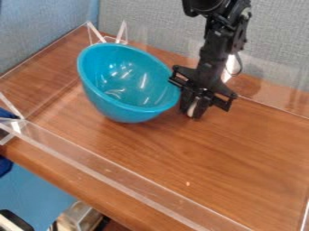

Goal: Put the mushroom in the blue bowl

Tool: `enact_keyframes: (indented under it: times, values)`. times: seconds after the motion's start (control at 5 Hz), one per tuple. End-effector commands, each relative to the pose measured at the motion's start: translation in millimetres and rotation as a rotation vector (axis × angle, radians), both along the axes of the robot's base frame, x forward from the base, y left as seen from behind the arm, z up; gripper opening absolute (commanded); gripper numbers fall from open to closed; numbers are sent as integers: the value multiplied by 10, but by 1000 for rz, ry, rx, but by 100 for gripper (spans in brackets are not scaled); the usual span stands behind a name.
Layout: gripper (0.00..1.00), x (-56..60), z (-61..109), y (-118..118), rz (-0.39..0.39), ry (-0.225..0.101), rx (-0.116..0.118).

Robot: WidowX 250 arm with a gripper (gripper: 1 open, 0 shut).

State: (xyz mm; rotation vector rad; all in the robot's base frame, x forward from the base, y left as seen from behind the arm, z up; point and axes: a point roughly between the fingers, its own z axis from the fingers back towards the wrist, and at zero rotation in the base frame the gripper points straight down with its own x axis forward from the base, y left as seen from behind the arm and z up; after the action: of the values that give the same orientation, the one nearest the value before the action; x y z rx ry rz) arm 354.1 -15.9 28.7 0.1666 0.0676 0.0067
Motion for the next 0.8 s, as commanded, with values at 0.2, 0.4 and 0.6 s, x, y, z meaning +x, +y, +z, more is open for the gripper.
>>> enact_keyframes:
  times: [0.2, 0.4, 0.6]
  values:
    - [0, 48, 355, -59, 121, -30, -35]
    - [0, 85, 460, -107, 105, -13, -50]
    - [0, 90, 559, -174, 73, 10, -63]
